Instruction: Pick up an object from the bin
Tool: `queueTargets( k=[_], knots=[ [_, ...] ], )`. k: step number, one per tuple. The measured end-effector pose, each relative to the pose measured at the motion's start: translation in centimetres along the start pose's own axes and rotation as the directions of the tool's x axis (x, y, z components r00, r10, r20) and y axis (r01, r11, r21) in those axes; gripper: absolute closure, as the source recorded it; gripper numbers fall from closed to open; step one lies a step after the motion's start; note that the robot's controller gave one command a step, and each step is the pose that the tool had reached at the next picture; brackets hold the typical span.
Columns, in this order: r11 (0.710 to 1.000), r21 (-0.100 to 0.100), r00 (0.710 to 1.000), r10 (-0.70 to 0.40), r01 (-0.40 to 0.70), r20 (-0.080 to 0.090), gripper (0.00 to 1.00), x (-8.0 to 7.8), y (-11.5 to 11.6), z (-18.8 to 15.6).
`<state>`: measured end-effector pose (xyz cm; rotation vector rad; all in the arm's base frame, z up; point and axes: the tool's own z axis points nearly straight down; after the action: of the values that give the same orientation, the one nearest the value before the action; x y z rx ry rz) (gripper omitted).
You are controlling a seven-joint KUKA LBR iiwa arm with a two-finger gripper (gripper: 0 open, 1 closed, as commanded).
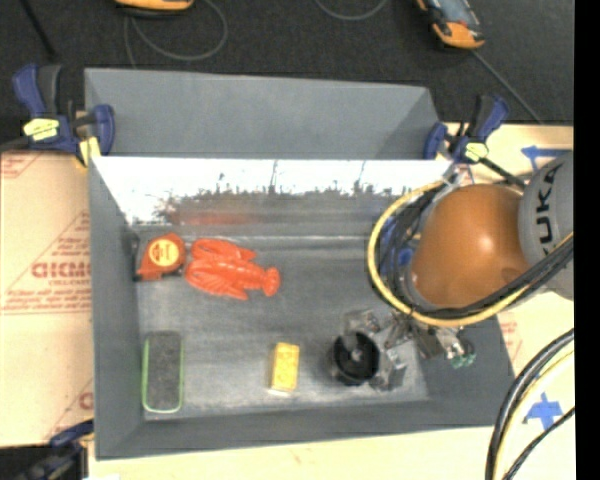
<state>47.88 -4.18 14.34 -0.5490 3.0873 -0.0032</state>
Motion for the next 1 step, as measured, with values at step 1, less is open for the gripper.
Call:
queueTargets(
  k=[1],
  knots=[
    [1.000,-0.001,1.000,0.000,0.000,-0.003,1.00,0.04,0.02,-0.53]
  ],
)
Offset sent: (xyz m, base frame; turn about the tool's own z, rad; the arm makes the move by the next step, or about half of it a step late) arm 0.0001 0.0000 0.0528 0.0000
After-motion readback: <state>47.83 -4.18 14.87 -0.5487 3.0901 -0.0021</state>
